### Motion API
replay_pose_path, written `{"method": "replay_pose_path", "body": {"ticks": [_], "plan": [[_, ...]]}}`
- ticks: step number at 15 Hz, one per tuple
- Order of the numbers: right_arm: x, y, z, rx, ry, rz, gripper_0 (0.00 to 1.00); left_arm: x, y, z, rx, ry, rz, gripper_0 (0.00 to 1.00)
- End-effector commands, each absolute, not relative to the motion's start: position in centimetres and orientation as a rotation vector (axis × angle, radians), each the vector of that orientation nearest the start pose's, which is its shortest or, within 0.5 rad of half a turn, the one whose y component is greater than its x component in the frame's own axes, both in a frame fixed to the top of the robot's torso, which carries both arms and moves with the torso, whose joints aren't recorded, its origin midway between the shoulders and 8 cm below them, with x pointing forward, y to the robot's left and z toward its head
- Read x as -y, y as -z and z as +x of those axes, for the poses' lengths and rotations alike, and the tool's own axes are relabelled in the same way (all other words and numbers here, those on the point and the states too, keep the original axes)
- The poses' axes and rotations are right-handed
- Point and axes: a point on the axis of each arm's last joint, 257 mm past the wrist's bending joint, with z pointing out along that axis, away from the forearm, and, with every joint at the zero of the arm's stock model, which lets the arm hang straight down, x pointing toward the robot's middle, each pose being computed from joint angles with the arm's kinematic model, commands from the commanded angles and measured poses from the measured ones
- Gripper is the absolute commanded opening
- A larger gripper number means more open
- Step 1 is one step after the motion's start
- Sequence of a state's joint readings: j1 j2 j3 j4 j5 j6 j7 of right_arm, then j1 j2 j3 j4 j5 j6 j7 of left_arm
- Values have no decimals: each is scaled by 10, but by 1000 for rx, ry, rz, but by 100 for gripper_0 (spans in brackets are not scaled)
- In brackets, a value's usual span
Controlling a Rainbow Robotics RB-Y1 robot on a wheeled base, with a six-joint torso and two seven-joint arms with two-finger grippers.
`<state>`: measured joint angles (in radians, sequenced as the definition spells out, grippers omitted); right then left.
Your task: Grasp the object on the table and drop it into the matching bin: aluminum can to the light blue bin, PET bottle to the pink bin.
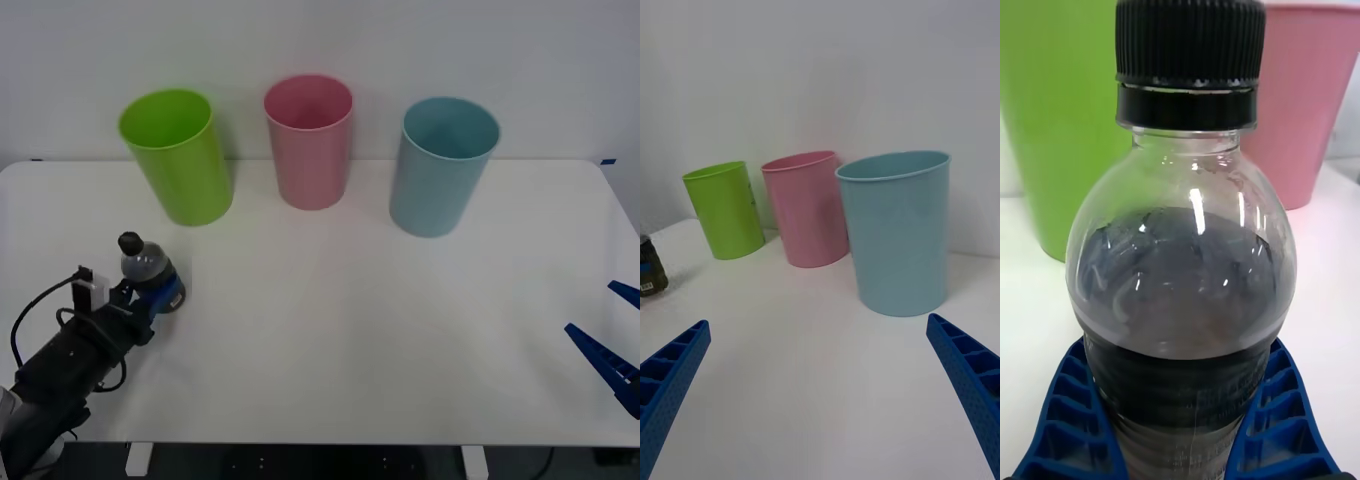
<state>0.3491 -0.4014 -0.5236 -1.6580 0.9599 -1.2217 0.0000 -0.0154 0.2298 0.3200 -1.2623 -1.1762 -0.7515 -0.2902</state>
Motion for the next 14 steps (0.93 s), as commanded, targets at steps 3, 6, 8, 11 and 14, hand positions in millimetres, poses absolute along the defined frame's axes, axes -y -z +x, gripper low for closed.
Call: {"method": "replay_pose_path", "body": {"ticks": [3,6,8,11,14], "plan": [[330,169,342,-1441,-567,-465,100,-315,247,492,-1537,285,293,0],[330,169,342,-1441,-567,-465,100,-321,220,478,-1489,307,268,0],[330,169,342,-1441,-567,-465,100,-329,196,465,-1465,349,213,0],[330,169,342,-1441,-567,-465,100,-340,160,448,-1417,385,160,0],[330,169,342,-1441,-567,-465,100,-329,125,448,-1367,444,155,0]]}}
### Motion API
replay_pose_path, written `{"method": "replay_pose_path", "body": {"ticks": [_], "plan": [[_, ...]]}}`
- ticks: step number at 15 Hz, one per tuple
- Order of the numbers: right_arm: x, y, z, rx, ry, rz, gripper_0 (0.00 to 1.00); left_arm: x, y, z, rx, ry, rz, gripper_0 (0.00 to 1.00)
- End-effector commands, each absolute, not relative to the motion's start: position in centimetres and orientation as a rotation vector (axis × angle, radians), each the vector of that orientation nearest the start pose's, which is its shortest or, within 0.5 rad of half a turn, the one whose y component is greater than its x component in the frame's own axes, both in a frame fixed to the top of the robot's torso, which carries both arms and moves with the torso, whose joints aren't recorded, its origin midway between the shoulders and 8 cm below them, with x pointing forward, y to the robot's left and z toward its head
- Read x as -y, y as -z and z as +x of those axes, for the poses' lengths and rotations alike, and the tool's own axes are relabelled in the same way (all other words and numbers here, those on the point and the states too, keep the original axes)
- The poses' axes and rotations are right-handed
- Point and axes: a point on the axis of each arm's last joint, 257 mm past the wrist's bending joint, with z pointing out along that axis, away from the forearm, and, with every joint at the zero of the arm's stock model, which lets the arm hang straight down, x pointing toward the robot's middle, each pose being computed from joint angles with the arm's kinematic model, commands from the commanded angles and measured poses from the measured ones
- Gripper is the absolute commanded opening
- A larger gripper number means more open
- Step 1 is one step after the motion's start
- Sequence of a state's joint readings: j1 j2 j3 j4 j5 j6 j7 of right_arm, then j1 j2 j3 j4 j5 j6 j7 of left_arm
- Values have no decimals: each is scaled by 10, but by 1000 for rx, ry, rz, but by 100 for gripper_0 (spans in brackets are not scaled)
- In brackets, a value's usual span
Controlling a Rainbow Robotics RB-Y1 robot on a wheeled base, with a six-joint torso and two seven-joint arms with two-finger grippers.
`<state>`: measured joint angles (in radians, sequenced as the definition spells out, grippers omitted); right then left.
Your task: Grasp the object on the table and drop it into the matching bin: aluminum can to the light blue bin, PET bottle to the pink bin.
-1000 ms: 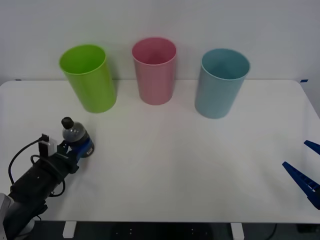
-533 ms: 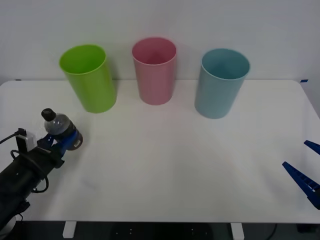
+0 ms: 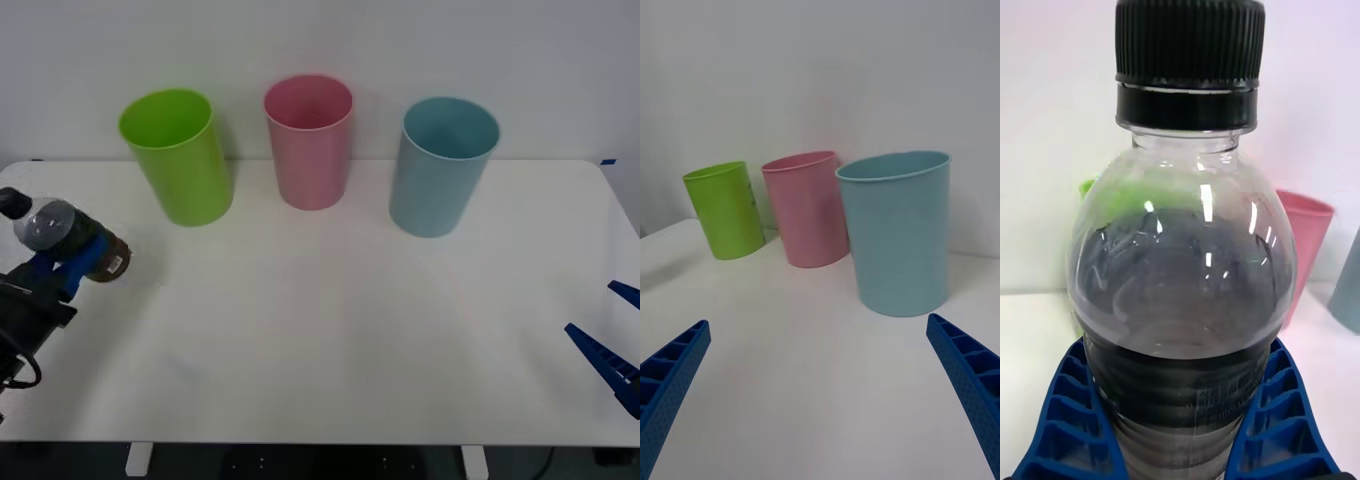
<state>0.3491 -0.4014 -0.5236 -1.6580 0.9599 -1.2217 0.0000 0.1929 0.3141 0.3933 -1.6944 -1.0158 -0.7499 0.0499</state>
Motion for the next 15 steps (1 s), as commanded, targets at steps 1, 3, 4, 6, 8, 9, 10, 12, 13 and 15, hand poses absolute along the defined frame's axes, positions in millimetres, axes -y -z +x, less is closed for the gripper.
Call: {"method": "replay_pose_path", "body": {"ticks": [1,3,4,6,8,9,10,12,13,15], "plan": [[330,169,342,-1441,-567,-465,100,-323,118,451,-1354,452,170,0],[330,169,342,-1441,-567,-465,100,-304,97,466,-1314,483,195,0],[330,169,342,-1441,-567,-465,100,-300,90,472,-1305,480,209,0],[330,169,342,-1441,-567,-465,100,-281,72,486,-1285,525,220,0],[330,169,342,-1441,-567,-465,100,-263,51,500,-1262,577,223,0],[330,169,342,-1441,-567,-465,100,-254,39,508,-1255,601,219,0],[330,169,342,-1441,-567,-465,100,-244,32,514,-1250,619,220,0],[330,169,342,-1441,-567,-465,100,-217,17,531,-1245,653,228,0],[330,169,342,-1441,-567,-465,100,-208,12,540,-1242,653,243,0],[330,169,342,-1441,-567,-465,100,-187,5,567,-1248,656,271,0]]}}
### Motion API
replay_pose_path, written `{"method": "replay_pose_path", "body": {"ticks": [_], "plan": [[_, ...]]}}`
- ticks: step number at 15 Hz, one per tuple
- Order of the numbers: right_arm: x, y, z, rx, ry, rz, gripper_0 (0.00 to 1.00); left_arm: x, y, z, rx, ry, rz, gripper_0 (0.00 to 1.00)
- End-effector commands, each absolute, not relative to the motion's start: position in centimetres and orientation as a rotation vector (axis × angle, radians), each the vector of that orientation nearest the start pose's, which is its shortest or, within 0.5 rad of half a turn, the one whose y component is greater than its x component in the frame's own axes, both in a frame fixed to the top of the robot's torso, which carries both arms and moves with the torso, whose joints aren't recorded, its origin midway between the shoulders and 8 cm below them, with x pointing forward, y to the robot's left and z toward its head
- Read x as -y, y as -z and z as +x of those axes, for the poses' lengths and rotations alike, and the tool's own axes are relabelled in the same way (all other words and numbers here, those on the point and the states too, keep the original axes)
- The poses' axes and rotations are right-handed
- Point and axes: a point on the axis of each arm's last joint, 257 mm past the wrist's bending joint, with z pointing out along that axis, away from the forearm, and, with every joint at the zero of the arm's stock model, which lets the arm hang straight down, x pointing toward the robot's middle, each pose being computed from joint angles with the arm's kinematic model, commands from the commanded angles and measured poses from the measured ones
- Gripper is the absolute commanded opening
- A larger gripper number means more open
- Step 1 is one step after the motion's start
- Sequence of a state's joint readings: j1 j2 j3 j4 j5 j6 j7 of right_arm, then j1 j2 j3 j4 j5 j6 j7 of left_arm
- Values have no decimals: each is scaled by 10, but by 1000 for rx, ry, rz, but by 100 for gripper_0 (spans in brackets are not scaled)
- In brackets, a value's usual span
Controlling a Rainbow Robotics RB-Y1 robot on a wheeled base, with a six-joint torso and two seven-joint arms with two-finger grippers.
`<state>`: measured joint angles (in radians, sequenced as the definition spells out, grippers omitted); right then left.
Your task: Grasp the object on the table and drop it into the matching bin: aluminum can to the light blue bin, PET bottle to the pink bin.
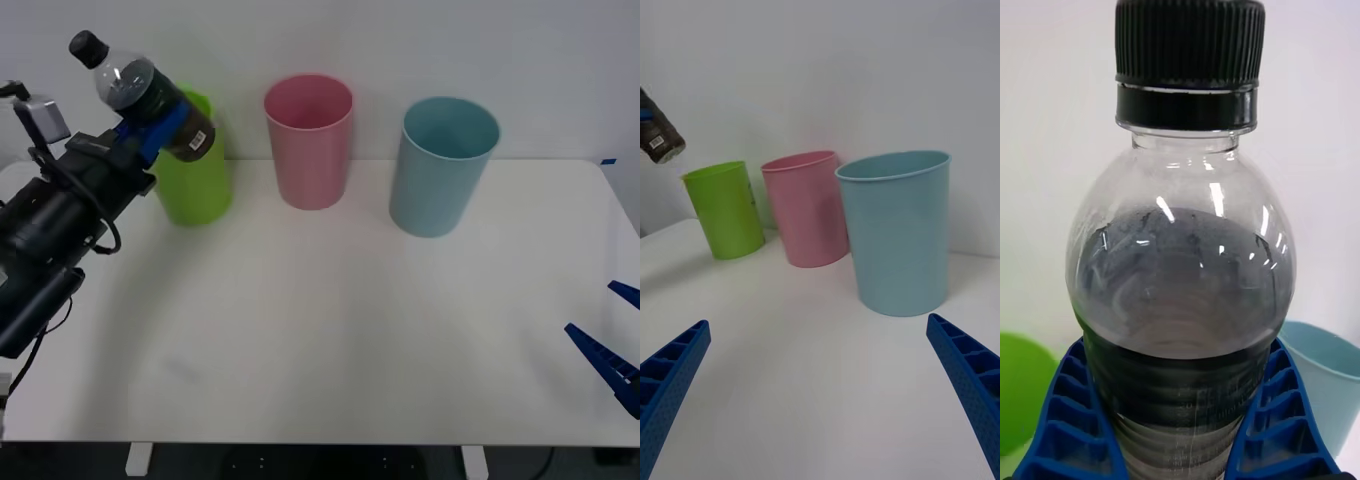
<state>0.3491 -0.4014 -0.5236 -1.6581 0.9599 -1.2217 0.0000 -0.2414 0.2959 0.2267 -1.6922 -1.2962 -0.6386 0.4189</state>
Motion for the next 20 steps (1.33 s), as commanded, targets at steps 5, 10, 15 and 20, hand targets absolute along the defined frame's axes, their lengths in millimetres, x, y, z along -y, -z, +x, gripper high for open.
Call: {"method": "replay_pose_path", "body": {"ticks": [5,10,15,20], "plan": [[330,169,342,-1441,-567,-465,100,-141,-10,622,-1285,661,330,0],[330,169,342,-1441,-567,-465,100,-98,-13,671,-1348,607,362,0],[330,169,342,-1441,-567,-465,100,-65,-14,708,-1422,538,381,0],[330,169,342,-1441,-567,-465,100,-40,-18,718,-1429,506,357,0]]}}
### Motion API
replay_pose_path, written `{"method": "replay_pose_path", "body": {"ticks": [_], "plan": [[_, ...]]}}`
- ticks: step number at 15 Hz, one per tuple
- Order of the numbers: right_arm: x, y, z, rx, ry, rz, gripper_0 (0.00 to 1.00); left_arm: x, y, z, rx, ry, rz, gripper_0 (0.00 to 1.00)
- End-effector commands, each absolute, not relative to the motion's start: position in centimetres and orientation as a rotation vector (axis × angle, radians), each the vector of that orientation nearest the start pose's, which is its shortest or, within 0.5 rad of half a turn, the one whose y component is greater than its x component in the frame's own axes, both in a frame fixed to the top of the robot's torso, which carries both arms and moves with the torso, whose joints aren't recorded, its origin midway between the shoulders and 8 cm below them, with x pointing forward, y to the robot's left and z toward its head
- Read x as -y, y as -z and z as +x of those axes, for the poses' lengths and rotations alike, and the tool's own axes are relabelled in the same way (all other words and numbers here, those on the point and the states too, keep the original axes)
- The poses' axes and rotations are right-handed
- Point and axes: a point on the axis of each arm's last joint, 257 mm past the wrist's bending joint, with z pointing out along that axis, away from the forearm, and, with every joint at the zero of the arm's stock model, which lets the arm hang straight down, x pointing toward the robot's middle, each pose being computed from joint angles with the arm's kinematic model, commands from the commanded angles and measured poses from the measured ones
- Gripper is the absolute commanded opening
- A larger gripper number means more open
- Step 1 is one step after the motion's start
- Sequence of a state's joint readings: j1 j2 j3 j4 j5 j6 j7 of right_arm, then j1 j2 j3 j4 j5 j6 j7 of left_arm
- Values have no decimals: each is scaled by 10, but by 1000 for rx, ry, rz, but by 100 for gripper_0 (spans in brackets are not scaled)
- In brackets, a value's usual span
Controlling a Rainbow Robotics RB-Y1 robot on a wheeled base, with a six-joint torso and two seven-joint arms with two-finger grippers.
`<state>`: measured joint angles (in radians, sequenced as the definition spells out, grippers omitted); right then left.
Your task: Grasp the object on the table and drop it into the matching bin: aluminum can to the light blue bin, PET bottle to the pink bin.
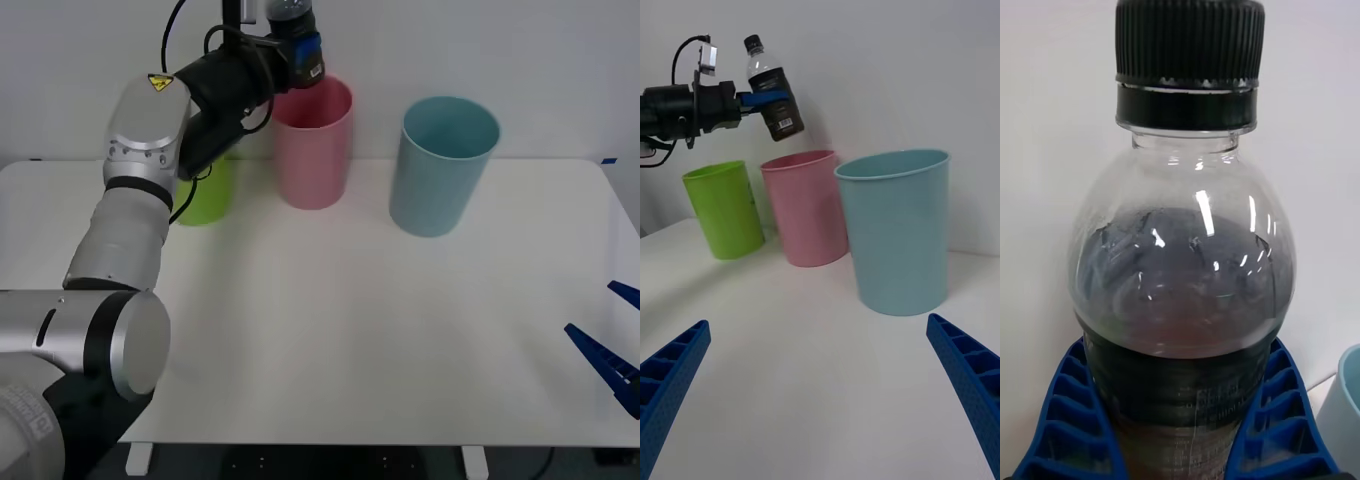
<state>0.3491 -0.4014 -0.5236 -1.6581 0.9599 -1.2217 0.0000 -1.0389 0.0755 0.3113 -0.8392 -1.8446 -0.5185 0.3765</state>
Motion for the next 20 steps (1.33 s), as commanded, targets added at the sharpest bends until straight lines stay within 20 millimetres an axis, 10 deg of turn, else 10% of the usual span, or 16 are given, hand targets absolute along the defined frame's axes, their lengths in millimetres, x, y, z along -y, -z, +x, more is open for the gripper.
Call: {"method": "replay_pose_path", "body": {"ticks": [1,6,7,8,20], "plan": [[330,169,342,-1441,-567,-465,100,-40,-18,718,-1429,505,356,0],[330,169,342,-1441,-567,-465,100,-39,-18,718,-1426,504,355,7],[330,169,342,-1441,-567,-465,100,-39,-20,718,-1421,510,350,67],[330,169,342,-1441,-567,-465,100,-40,-19,718,-1421,504,353,100],[330,169,342,-1441,-567,-465,100,-59,-4,709,-1409,578,318,100]]}}
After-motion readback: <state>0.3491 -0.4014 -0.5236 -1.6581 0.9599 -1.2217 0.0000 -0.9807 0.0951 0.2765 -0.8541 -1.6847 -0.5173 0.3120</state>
